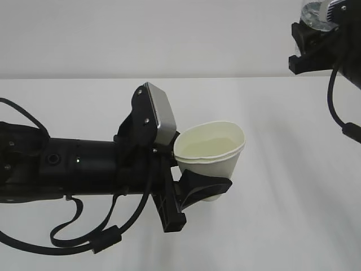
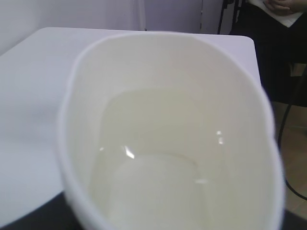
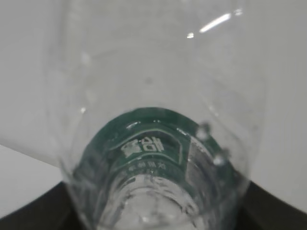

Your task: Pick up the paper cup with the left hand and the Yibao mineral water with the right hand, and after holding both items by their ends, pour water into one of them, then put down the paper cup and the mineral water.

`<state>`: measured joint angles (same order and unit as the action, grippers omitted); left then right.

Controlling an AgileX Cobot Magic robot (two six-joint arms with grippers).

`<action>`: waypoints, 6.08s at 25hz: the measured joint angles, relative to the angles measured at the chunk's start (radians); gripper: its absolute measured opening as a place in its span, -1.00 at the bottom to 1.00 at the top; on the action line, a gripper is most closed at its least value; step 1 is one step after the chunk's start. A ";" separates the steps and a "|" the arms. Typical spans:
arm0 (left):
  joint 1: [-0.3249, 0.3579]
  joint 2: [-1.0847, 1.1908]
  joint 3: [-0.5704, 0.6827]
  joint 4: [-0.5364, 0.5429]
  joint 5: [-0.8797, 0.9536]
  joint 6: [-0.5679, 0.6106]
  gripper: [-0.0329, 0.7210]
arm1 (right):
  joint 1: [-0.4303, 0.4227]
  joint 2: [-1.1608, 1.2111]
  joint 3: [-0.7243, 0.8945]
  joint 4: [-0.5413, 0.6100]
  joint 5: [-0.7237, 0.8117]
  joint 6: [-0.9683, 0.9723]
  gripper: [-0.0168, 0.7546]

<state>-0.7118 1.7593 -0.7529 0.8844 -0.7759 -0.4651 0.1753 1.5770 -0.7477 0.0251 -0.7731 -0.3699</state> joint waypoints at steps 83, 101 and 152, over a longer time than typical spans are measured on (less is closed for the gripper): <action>0.026 0.000 0.000 -0.288 0.000 0.087 0.08 | 0.000 0.000 0.000 0.243 0.099 -0.013 0.20; 0.154 0.005 0.000 -0.297 -0.006 0.099 0.08 | 0.000 0.000 0.000 0.243 0.103 -0.014 0.20; 0.451 0.005 0.000 -0.334 0.002 0.124 0.08 | 0.000 0.000 0.000 0.243 0.103 -0.015 0.20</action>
<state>-0.2605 1.7642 -0.7529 0.5508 -0.7737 -0.3407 0.1753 1.5770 -0.7477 0.2683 -0.6704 -0.3853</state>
